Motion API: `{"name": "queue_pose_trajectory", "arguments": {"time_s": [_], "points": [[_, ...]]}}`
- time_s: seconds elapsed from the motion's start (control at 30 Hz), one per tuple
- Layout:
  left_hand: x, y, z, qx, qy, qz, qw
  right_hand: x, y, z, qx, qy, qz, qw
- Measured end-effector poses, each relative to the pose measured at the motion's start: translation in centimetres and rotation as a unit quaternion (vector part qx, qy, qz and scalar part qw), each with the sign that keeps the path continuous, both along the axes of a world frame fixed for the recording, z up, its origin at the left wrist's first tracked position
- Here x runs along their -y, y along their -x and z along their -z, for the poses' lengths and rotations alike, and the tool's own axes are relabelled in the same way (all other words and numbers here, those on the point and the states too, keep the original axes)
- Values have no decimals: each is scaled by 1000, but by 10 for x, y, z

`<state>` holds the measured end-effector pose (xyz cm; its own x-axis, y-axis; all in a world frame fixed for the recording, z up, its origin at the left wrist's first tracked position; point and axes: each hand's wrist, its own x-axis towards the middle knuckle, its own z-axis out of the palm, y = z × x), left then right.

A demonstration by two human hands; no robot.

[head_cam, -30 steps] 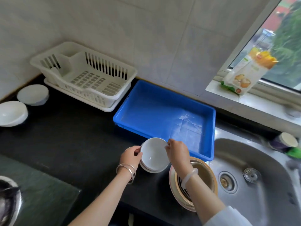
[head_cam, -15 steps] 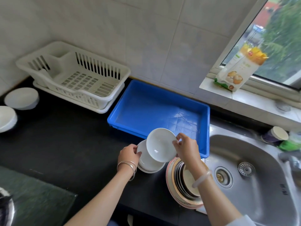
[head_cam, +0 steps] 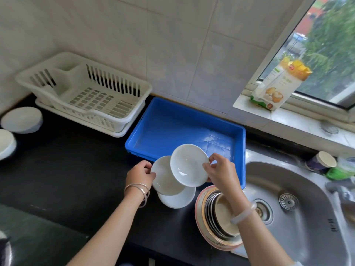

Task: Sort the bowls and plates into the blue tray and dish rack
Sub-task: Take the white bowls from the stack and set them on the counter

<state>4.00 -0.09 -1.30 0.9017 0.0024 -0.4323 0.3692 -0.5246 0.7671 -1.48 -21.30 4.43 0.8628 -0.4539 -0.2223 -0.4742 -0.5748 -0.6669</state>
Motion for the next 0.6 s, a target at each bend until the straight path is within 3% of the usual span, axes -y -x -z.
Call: {"name": "queue_pose_trajectory", "arguments": {"time_s": [0.17,0.3,0.6], "points": [[-49,-16,-9,10,37,-85,996,-25,-30,-8,19,-69,-16,997],[-97,-21,-11,6,67,-166,984,-59,-58,0,13,-71,-62,995],[-206,-21,11,22,131,-380,915,-173,-129,32,-23,-163,-176,970]]}}
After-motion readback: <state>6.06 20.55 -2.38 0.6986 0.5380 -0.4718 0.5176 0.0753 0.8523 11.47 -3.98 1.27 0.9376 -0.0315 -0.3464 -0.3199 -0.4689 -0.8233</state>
